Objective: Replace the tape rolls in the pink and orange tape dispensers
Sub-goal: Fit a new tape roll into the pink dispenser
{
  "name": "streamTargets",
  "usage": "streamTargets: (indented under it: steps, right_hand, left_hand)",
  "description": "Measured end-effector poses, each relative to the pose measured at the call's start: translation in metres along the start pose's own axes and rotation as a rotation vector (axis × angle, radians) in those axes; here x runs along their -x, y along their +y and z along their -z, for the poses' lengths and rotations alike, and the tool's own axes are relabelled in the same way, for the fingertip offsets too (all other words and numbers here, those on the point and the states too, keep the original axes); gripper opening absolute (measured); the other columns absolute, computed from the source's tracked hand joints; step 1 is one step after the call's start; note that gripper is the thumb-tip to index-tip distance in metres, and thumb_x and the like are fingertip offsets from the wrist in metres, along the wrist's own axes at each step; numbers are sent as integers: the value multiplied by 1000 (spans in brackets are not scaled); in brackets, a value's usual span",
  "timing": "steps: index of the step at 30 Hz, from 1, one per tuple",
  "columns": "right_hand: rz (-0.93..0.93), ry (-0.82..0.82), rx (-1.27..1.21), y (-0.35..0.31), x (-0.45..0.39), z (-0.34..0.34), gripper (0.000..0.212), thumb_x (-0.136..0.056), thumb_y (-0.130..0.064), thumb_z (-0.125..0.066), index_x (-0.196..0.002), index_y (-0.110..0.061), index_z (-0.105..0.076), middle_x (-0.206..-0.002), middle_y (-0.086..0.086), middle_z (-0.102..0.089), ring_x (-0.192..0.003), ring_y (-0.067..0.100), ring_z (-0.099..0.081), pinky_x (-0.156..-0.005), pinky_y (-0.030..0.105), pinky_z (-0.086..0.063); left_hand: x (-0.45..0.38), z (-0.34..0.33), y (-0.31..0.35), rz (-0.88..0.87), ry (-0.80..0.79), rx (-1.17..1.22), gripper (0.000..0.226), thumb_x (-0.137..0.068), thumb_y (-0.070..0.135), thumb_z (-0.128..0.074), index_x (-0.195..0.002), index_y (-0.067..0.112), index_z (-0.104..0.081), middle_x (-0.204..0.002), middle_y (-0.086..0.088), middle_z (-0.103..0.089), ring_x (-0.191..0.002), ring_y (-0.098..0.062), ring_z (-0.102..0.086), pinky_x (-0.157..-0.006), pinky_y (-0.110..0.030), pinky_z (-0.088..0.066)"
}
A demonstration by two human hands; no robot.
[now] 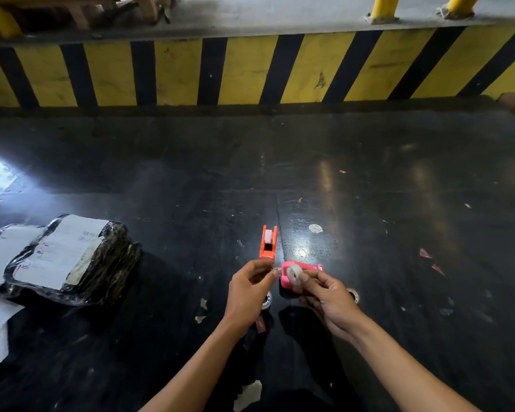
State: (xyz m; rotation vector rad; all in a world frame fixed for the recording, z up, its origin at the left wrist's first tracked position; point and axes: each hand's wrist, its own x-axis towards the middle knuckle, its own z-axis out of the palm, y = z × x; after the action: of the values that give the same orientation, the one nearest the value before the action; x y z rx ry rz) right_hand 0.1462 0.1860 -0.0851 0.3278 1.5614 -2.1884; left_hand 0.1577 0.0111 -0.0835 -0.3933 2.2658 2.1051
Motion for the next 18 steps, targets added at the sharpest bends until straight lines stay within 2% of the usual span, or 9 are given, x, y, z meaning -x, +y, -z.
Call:
streamTargets:
  steps: [3,6,8,10,13,18]
  right_hand:
    - [27,13,-117,-6,-2,-9,22,-79,-20,-69,-95,-5,-72,-102,22,-69,-94,32,-64,-85,35,-55]
    - [47,32,-160,-10,-4,-17,37,-71,-20,-75,-101,-1,-66,-102,25,-67,-97,37,-61,-82,32,-57]
    - [63,33,-153,-13,-3,-22,42,-67,-21,-78,-103,-5,-65,-103,26,-68,-96,35,-63,-85,36,-55]
    - [66,26,-148,-13,-3,-27,39,-71,-17,-77,-108,-9,-65,-105,24,-69,-94,31,-64,-88,41,-51]
    - [52,15,-143,-12,-1,-32,38,-74,-16,-74,-111,-12,-67,-101,17,-71,-90,25,-65,-83,35,-49]
    - [19,-36,-137,-13,1,-32,31,-72,-19,-74,-102,-18,-74,-94,8,-76,-86,17,-69,-87,34,-48]
  left_hand:
    - [0,-4,5,-46,1,-25,17,-86,22,-78,-103,23,-75,-99,5,-78,-98,-10,-73,-93,-33,-57]
    - [-1,-8,8,-83,-8,-46,18,-86,18,-78,-100,28,-76,-97,7,-79,-97,-10,-73,-93,-37,-58]
    - [0,-9,8,-97,13,-68,20,-86,14,-77,-102,27,-76,-97,8,-79,-95,-9,-73,-93,-38,-58]
    - [1,-10,7,-104,51,-80,22,-86,13,-77,-104,25,-76,-97,8,-79,-95,-8,-74,-93,-37,-58]
    - [3,-11,7,-100,95,-90,23,-85,11,-76,-105,22,-76,-96,7,-79,-93,-8,-74,-91,-37,-59]
    - [5,-8,6,-156,129,-144,26,-81,11,-80,-102,24,-73,-92,9,-78,-89,-5,-72,-85,-31,-59]
